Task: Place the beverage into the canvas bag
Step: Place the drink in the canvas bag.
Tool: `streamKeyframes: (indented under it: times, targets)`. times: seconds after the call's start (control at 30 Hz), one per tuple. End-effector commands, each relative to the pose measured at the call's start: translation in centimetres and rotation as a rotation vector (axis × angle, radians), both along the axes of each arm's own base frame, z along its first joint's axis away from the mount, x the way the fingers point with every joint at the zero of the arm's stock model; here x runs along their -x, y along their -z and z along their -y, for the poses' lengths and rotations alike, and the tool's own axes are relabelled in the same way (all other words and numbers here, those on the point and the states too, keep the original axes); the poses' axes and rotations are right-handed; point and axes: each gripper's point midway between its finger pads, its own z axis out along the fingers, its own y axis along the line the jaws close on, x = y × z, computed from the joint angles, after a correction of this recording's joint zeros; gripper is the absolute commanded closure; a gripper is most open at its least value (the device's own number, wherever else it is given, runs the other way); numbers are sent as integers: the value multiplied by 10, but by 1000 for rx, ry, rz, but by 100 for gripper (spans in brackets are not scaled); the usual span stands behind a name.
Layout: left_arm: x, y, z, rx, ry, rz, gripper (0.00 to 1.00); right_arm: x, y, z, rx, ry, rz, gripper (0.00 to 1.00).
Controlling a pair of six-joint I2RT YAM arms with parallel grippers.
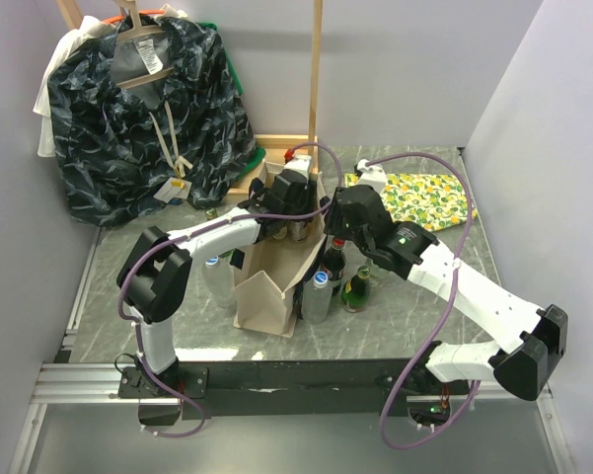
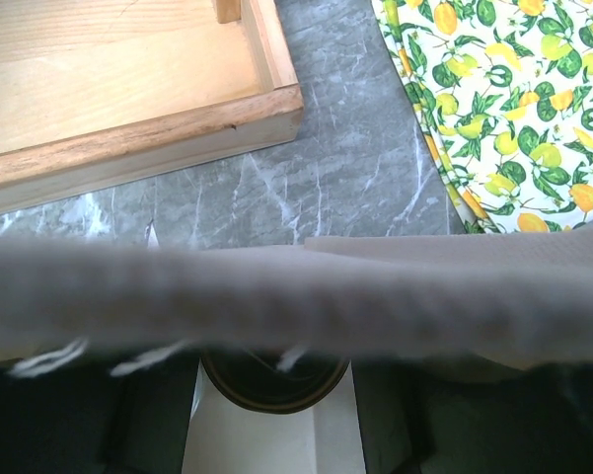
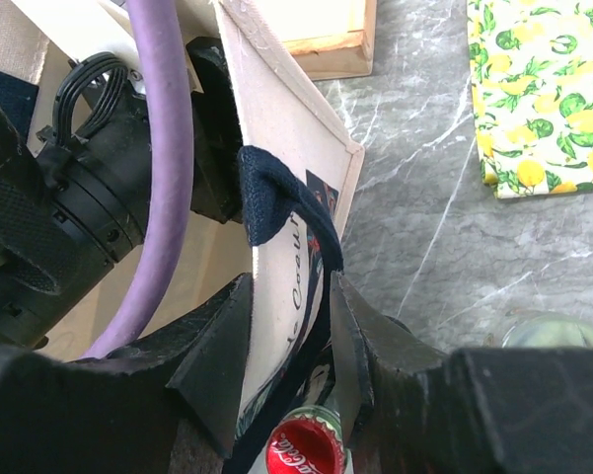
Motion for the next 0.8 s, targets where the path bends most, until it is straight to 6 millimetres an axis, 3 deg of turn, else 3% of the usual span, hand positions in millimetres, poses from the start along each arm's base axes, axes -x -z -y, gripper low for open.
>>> streamKeyframes:
  times: [0.0,0.1,0.17,0.5,0.77]
  targets:
    - [-19,-46,0,61,-54,120,72,-9,-21,-5,-29,3,39,56]
    - [-18,-48,-1,64,-58,124,56,-9,-21,-6,-28,0,32,55]
    - [-18,-47,-2,59,-61,124,52,-9,-20,-7,-27,-4,27,55]
    - [-17,-53,-6,63,-76,129,36,-8,-18,-10,-33,-13,22,55]
    - [-17,-53,-10,49,-92,129,31,-8,-18,-11,-38,-17,19,55]
